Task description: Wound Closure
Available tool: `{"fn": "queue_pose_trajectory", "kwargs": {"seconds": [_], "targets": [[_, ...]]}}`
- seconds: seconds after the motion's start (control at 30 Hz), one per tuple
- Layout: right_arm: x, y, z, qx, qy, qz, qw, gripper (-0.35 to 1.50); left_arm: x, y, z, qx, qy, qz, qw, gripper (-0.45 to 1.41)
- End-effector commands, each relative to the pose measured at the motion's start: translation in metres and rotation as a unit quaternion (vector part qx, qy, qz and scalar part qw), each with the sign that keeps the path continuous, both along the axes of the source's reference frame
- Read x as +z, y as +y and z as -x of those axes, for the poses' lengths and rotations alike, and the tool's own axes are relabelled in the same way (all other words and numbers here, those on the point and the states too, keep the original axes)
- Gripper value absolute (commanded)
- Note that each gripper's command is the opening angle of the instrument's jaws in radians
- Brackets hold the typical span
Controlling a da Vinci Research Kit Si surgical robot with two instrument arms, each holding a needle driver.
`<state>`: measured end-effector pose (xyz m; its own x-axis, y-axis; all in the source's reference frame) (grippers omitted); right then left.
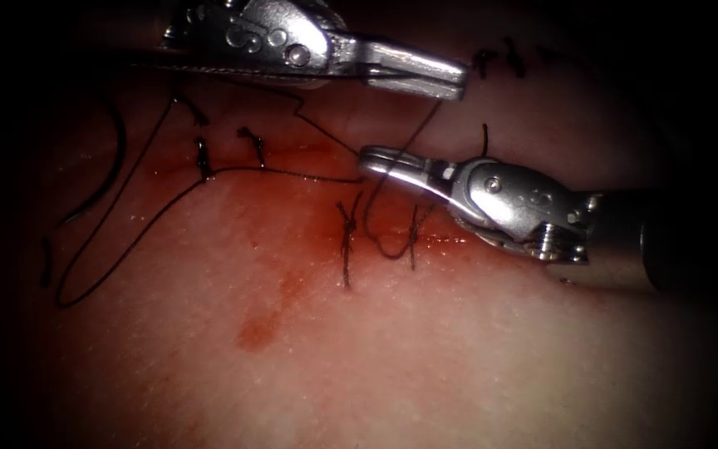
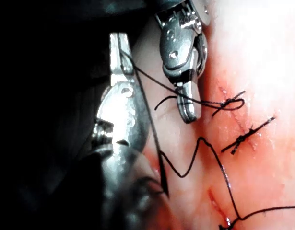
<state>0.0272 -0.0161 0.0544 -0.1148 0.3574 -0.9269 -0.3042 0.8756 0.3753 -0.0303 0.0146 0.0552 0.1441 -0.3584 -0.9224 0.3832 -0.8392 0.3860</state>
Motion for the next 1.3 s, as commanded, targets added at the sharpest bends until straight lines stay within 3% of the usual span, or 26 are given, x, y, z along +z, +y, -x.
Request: {"fn": "queue_pose_trajectory", "kwargs": {"seconds": [0.03, 0.27, 0.47, 0.63, 0.97, 1.03, 1.2, 1.3], "targets": [[0.0, 0.0002, -0.0014, -0.004, 0.006, 0.001, 1.0, -0.35, 0.001, 0.0008, 0.0005, 0.0, 0.001, -0.002, 1.0, -0.45], [-0.0007, 0.0002, -0.003, -0.025, 0.052, 0.006, 0.998, -0.35, 0.0065, 0.0017, 0.0003, 0.001, 0.016, -0.027, 0.999, -0.45], [-0.0012, 0.0, -0.0044, -0.037, 0.071, 0.007, 0.997, -0.35, 0.0084, 0.0014, 0.0005, 0.0, 0.023, -0.033, 0.999, -0.45], [-0.0018, -0.0002, -0.0041, -0.026, 0.108, 0.01, 0.994, -0.35, 0.0103, 0.0011, -0.0001, -0.017, 0.018, -0.037, 0.999, -0.45], [-0.0023, 0.0002, -0.0025, 0.017, 0.121, -0.004, 0.993, -0.35, 0.0161, -0.0009, -0.0021, -0.052, 0.032, -0.051, 0.997, -0.45], [-0.0024, 0.0004, -0.0021, 0.034, 0.119, -0.012, 0.992, -0.21, 0.0169, -0.0013, -0.0025, -0.061, 0.03, -0.053, 0.996, -0.45], [-0.0027, 0.001, -0.0008, 0.102, 0.088, -0.027, 0.991, 0.39, 0.0184, -0.0027, -0.0033, -0.084, 0.024, -0.06, 0.994, -0.45], [-0.0025, 0.0008, -0.0002, 0.139, 0.063, -0.048, 0.987, 0.46, 0.0186, -0.0035, -0.0035, -0.089, 0.025, -0.059, 0.994, -0.45]]}}
